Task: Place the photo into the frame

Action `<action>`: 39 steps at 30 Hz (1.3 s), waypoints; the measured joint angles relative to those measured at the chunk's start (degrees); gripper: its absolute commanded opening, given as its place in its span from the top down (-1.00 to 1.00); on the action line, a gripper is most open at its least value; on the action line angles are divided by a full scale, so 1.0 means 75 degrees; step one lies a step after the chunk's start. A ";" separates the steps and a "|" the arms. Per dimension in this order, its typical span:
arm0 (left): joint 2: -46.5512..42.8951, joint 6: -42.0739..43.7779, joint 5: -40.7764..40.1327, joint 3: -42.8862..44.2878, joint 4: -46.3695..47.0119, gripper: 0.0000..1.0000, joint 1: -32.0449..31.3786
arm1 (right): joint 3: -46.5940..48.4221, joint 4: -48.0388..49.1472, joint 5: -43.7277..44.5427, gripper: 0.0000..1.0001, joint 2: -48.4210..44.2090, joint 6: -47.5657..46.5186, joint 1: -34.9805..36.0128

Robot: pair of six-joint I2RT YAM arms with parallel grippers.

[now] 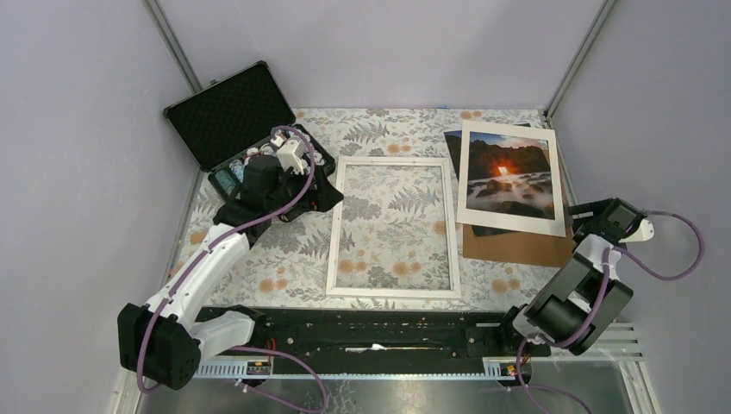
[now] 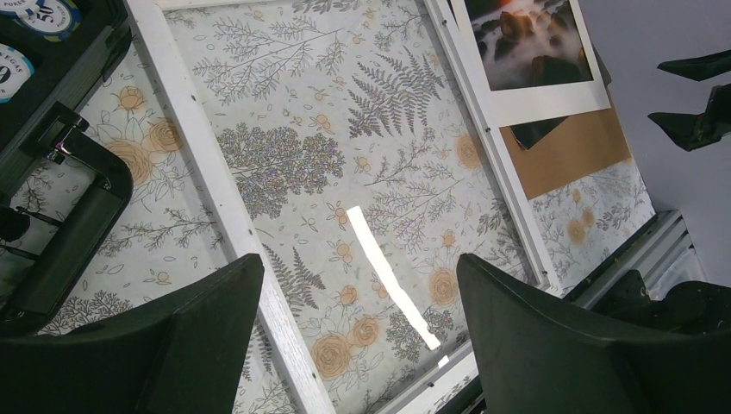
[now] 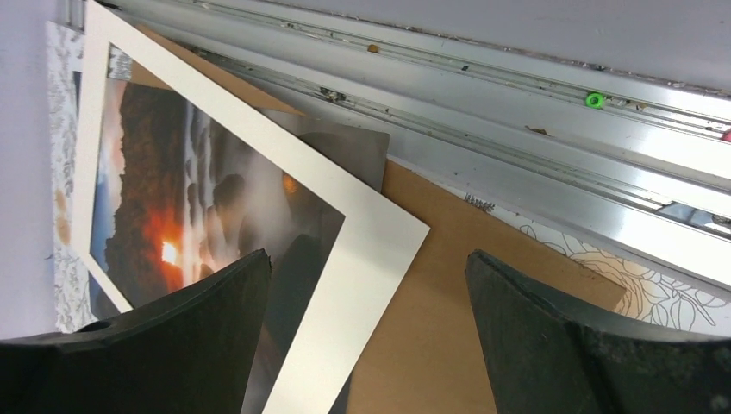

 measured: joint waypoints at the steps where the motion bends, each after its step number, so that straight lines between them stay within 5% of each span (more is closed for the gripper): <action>1: 0.0000 0.0000 0.0000 0.0000 0.0000 -0.75 0.0000 | 0.0032 0.0003 -0.0003 -0.79 0.0128 -0.0006 0.0000; 32: 0.0012 -0.0003 -0.0006 -0.0099 0.0058 -0.76 -0.0006 | 0.0265 0.1314 -0.2381 -0.60 0.2119 0.0157 0.0000; 39: 0.0067 -0.0003 -0.0006 -0.0114 0.0058 -0.76 -0.0006 | 0.0449 0.0597 -0.1708 -0.67 0.1920 -0.0245 0.0026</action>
